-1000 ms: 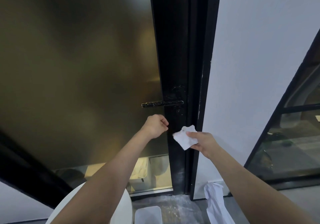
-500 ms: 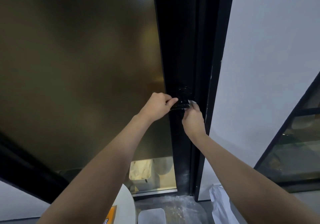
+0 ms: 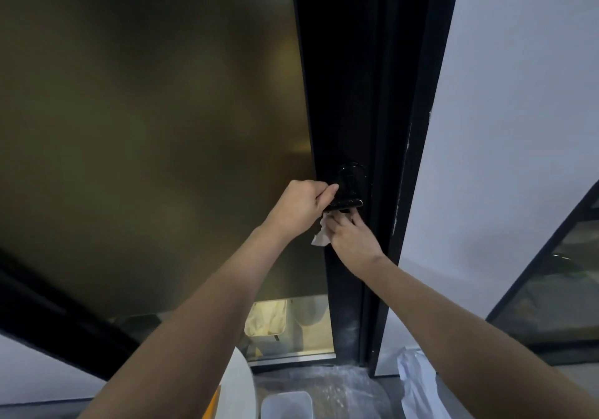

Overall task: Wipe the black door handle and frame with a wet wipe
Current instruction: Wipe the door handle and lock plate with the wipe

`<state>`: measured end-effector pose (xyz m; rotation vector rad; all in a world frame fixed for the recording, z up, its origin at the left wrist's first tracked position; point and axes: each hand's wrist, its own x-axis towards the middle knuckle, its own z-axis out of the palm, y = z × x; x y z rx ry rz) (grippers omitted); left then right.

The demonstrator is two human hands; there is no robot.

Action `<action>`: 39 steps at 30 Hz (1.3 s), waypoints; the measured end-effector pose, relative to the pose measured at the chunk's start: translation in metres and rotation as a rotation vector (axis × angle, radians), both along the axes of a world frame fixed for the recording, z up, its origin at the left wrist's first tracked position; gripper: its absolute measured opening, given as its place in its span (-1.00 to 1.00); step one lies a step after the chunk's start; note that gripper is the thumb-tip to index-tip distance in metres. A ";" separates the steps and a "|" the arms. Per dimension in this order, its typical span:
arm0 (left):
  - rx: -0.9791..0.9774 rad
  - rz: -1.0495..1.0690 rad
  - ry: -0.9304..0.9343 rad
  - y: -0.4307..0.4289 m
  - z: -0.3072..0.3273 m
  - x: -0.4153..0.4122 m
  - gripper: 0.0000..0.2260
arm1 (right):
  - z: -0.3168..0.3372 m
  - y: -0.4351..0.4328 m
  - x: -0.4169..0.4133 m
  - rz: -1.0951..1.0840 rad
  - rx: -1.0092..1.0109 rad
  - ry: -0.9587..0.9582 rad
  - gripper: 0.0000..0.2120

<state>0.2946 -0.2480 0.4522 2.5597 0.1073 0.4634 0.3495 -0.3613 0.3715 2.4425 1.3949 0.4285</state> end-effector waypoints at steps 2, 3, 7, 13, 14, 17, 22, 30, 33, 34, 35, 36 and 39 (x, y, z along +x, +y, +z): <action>-0.008 -0.008 -0.013 0.001 0.001 -0.001 -0.57 | -0.008 -0.003 0.000 -0.016 -0.069 -0.053 -0.40; -0.012 -0.012 -0.015 0.001 0.002 -0.001 -0.57 | -0.009 -0.005 -0.001 -0.026 -0.073 -0.077 -0.35; -0.004 -0.010 0.008 0.002 0.001 0.000 -0.57 | -0.001 -0.001 -0.012 -0.167 0.112 0.014 -0.33; 0.002 -0.002 0.018 0.001 0.000 0.001 -0.56 | -0.002 0.007 -0.017 -0.343 0.338 0.187 -0.43; 0.007 0.000 0.014 0.001 0.000 0.001 -0.56 | -0.001 0.009 -0.018 -0.362 0.343 0.191 -0.44; 0.011 0.004 0.016 0.001 0.001 0.001 -0.55 | -0.001 0.014 -0.021 -0.355 0.192 0.094 -0.43; -0.002 0.011 0.049 0.001 0.002 -0.001 -0.57 | -0.008 0.006 -0.011 -0.135 -0.097 -0.194 -0.31; 0.010 0.005 0.048 0.000 0.002 0.000 -0.57 | -0.013 0.014 -0.017 -0.337 0.350 0.066 -0.34; 0.020 0.003 0.058 0.000 0.002 0.000 -0.57 | -0.013 0.023 -0.022 -0.480 0.479 0.310 -0.25; 0.032 0.001 0.059 0.000 0.003 0.000 -0.57 | -0.011 0.024 -0.024 -0.540 0.616 0.427 -0.20; 0.042 0.001 0.058 -0.001 0.003 0.000 -0.57 | -0.011 0.026 -0.025 -0.568 0.787 0.556 -0.17; 0.049 0.001 0.055 -0.001 0.004 0.000 -0.57 | -0.010 0.028 -0.026 -0.568 0.960 0.669 -0.17; 0.041 0.003 0.047 -0.002 0.004 0.000 -0.56 | -0.004 0.039 -0.030 -0.585 1.389 0.824 -0.29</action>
